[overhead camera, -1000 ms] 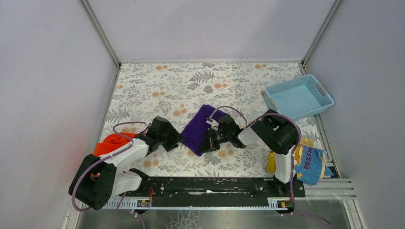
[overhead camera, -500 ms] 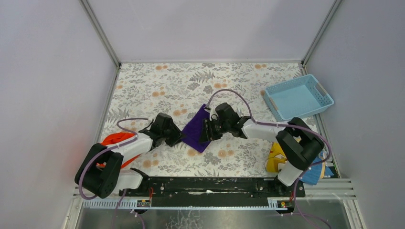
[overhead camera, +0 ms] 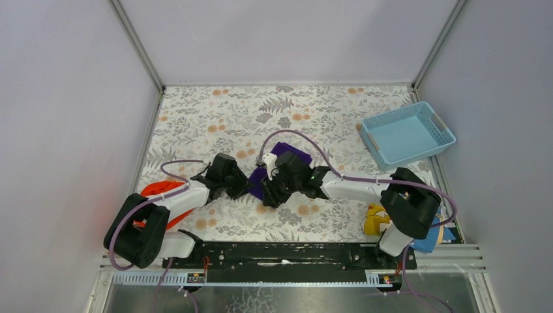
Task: Roll the towels
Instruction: Roll the towel at the center of the board.
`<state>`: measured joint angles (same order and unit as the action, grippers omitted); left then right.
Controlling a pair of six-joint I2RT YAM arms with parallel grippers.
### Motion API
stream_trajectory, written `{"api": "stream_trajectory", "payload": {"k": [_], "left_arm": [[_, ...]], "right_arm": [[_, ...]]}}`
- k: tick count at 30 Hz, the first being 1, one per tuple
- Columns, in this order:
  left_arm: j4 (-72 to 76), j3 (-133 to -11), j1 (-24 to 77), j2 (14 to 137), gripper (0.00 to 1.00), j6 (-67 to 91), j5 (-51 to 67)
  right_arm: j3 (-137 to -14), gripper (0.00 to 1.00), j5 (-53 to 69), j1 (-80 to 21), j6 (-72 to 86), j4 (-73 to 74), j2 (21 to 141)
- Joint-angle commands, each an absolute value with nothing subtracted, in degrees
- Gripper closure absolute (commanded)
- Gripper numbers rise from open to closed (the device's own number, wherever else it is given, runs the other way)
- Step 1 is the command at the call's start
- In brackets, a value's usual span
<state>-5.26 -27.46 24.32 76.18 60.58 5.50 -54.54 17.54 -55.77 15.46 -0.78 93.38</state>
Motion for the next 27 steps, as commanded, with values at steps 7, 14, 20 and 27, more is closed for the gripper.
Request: {"api": "stream_trajectory", "payload": {"k": [7, 14, 20, 27], "left_arm": [[-13.4, -25.5, 23.9, 79.6, 0.59, 57.3, 1.2], [-13.7, -26.1, 23.9, 80.0, 0.59, 57.1, 1.3], [-14.5, -27.3, 23.9, 80.4, 0.59, 56.5, 1.2], [-14.5, -28.2, 23.9, 81.9, 0.59, 56.4, 1.5]], "right_arm": [[-56.7, 0.52, 14.6, -56.6, 9.9, -2.0, 98.3], [-56.0, 0.52, 12.1, -56.7, 9.2, 0.0, 100.5], [-56.6, 0.52, 6.2, -58.2, 6.9, 4.8, 101.6], [-59.5, 0.52, -4.3, -62.5, 4.3, 11.5, 105.1]]}}
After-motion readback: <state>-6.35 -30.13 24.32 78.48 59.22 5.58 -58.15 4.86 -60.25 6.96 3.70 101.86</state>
